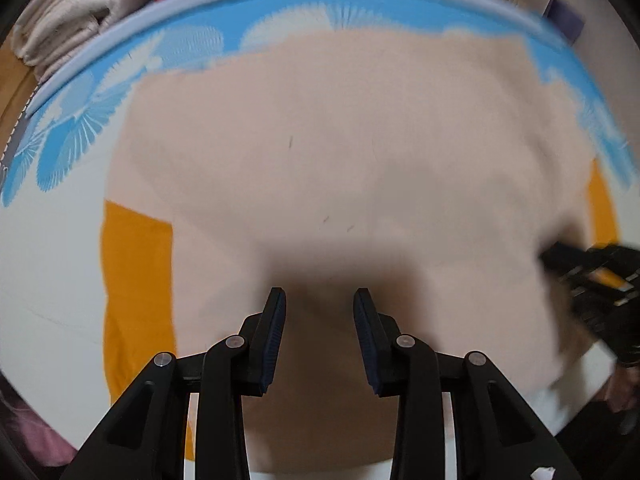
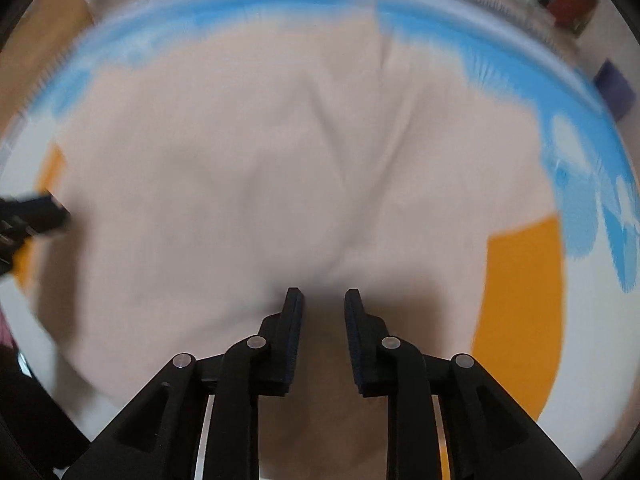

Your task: Fold large clothes

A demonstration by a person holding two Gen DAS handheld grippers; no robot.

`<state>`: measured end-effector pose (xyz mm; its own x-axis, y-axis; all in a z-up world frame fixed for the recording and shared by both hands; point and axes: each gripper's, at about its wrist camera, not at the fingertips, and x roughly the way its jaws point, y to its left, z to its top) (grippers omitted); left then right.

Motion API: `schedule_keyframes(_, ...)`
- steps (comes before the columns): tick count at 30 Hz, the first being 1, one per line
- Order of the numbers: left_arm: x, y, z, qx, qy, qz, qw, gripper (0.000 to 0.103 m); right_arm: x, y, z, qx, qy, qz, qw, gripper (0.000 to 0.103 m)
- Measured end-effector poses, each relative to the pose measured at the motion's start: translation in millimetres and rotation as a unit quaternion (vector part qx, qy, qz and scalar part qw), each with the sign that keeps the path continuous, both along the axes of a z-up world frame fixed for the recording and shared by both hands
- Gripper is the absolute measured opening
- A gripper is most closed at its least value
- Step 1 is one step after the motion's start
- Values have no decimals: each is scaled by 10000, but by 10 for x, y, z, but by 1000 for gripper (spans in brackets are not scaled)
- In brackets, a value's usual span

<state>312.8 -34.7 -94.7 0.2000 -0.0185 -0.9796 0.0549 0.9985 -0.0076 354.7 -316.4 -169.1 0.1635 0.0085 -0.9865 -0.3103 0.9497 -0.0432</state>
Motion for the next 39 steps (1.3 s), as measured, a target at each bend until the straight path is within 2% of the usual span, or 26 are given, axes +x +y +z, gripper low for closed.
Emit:
schedule_keyframes(1,23,10,-75,125,113,-51,9998,33,22,17,10,-40,-14,23,10000,23)
schedule_keyframes(3,59,68,-75,178,90,-47,9998,33,46,20,134,11,-175,-16,9998,24)
schedule_keyframes(7,72,173,158,87,-454,-14,9989,33,45,-17,361,384,-629,-77,9972,24)
schedule_keyframes(8,53,199,195,86,-556,-5,9984,33,48,-37,296,195,-565,-64,9982,27)
schedule_keyframes(10,3,257,309,96,-814,-28,9966,29,34,-122,14,-298,-57,-165,9994,29)
schedule_keyframes(11,-25,276,352,120,-921,-46,9957,29,15,-146,-32,-389,85,-233,9989,29)
schedule_keyframes(12,-87,311,438,176,-1128,-74,9934,29,-4,-172,35,-384,9,-305,9988,29)
schedule_keyframes(14,-142,380,577,251,-1393,-108,9899,29,-65,-188,257,-204,-368,-436,9982,29)
schedule_keyframes(15,-203,422,669,282,-1561,-115,9873,29,-132,-181,434,79,-624,-507,9967,29)
schedule_keyframes(18,-375,606,889,224,-1832,5,9828,29,-406,-47,649,688,-890,-403,9928,30)
schedule_keyframes(19,-449,662,942,170,-1832,104,9829,29,-464,25,610,830,-830,-323,9926,31)
schedule_keyframes(20,-542,706,986,81,-1829,195,9829,29,-548,97,478,901,-568,-198,9941,35)
schedule_keyframes(21,-652,734,1028,-14,-1830,258,9828,29,-606,141,281,738,-250,-108,9969,36)
schedule_keyframes(22,-735,763,1046,-75,-1834,291,9826,29,-680,141,56,346,22,-55,9994,35)
schedule_keyframes(23,-868,779,1056,-140,-1843,327,9822,29,-748,82,-77,84,110,-72,9999,35)
schedule_keyframes(25,-1098,771,1066,-167,-1902,402,9808,29,-809,-85,7,221,-72,-377,9990,36)
schedule_keyframes(27,-1340,764,1055,-139,-2071,549,9767,29,-905,-266,261,592,-550,-619,9948,36)
schedule_keyframes(28,-1430,751,1038,-117,-2134,605,9750,29,-952,-347,341,623,-754,-700,9927,36)
schedule_keyframes(30,-1584,710,981,-27,-2262,714,9715,29,-1039,-591,342,206,-1001,-1064,9890,36)
schedule_keyframes(32,-1677,678,945,2,-2326,749,9697,29,-1097,-864,180,-161,-689,-1686,9832,36)
schedule_keyframes(34,-1742,638,919,-28,-2371,737,9687,29,-1150,-1203,84,-111,-540,-2424,9686,36)
schedule_keyframes(37,-1764,616,906,-61,-2390,733,9682,29,-1258,-1580,-45,-352,-396,-2935,9545,36)
schedule_keyframes(39,-1755,606,888,-117,-2386,707,9685,29,-1316,-1715,-34,-78,-415,-3150,9482,36)
